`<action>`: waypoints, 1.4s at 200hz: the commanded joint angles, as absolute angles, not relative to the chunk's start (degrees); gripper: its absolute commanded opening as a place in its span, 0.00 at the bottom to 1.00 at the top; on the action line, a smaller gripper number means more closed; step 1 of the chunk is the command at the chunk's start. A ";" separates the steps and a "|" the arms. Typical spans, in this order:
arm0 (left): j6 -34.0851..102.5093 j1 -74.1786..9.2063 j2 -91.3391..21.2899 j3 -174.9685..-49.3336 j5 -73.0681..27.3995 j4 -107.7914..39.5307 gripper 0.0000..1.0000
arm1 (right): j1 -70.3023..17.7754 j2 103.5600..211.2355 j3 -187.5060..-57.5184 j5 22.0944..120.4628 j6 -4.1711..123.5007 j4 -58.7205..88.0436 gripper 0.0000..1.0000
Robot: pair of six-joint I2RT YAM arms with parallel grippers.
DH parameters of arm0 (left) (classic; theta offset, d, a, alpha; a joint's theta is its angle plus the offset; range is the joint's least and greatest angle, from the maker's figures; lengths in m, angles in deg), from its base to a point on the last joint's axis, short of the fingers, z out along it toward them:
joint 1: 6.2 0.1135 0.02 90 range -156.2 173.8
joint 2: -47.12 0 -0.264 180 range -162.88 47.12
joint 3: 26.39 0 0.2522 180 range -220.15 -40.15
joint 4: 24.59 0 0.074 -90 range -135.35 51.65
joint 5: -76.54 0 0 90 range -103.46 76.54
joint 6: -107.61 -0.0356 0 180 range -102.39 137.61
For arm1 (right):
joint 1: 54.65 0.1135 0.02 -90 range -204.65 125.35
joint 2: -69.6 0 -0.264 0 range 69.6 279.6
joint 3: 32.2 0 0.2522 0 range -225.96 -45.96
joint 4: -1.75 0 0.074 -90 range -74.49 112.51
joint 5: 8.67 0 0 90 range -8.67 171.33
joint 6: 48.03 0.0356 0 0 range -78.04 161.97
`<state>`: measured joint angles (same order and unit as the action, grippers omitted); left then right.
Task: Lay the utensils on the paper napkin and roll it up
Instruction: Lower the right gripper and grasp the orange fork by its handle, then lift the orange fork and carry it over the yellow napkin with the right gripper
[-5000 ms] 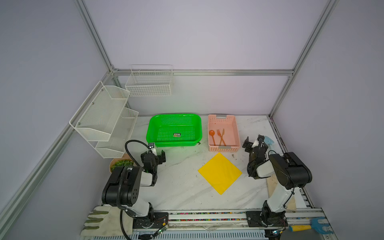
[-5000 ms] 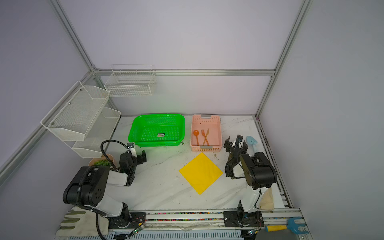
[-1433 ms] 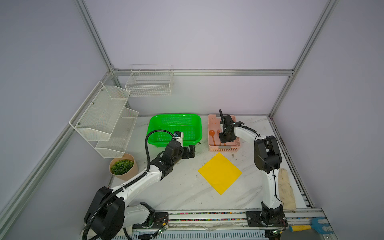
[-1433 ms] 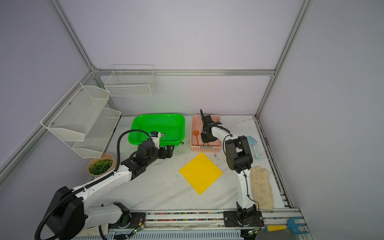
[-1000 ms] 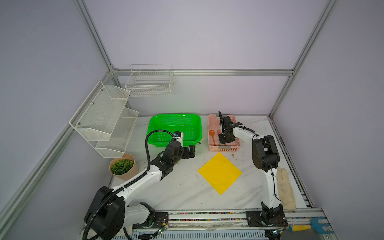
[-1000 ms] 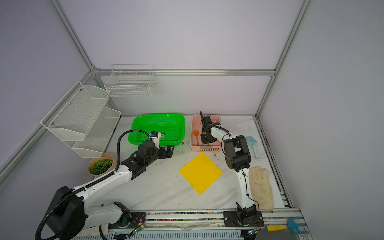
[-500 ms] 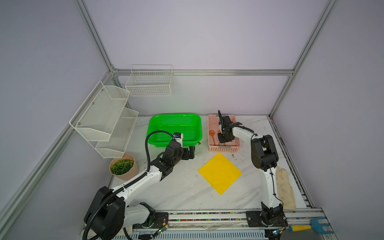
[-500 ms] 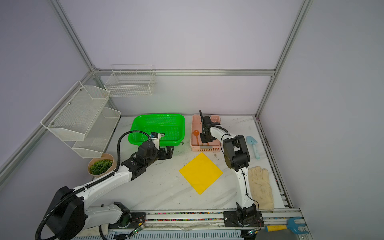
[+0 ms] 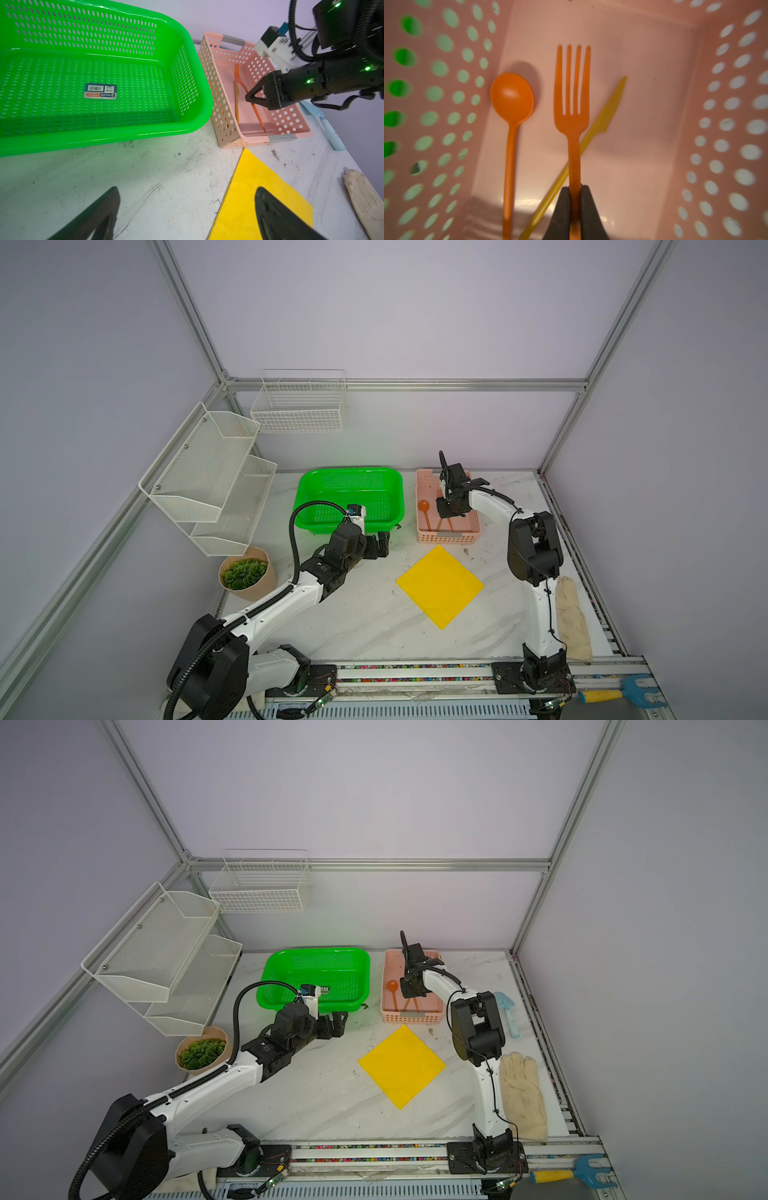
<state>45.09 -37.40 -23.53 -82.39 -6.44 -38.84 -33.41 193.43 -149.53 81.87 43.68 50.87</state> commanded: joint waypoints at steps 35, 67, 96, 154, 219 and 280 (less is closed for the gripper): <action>45.64 -37.57 -21.31 -80.49 -6.24 -36.85 1.00 | -32.73 175.61 -146.16 81.21 53.91 50.37 0.00; 45.82 -37.57 -20.73 -80.40 -6.57 -36.89 1.00 | -31.70 162.53 -135.77 80.24 62.16 48.91 0.00; 46.15 -37.74 -20.60 -80.14 -7.19 -36.91 1.00 | -29.54 153.50 -127.82 78.12 66.28 51.20 0.00; 47.53 -38.19 -20.82 -79.26 -7.35 -36.38 1.00 | -16.90 145.13 -114.18 80.92 75.44 53.33 0.00; 47.58 -38.65 -20.91 -78.74 -6.98 -36.30 1.00 | -12.37 146.48 -100.73 80.80 79.95 48.73 0.00; 47.39 -38.72 -22.00 -78.73 -6.83 -35.96 1.00 | -12.11 155.16 -99.67 82.53 78.18 44.50 0.00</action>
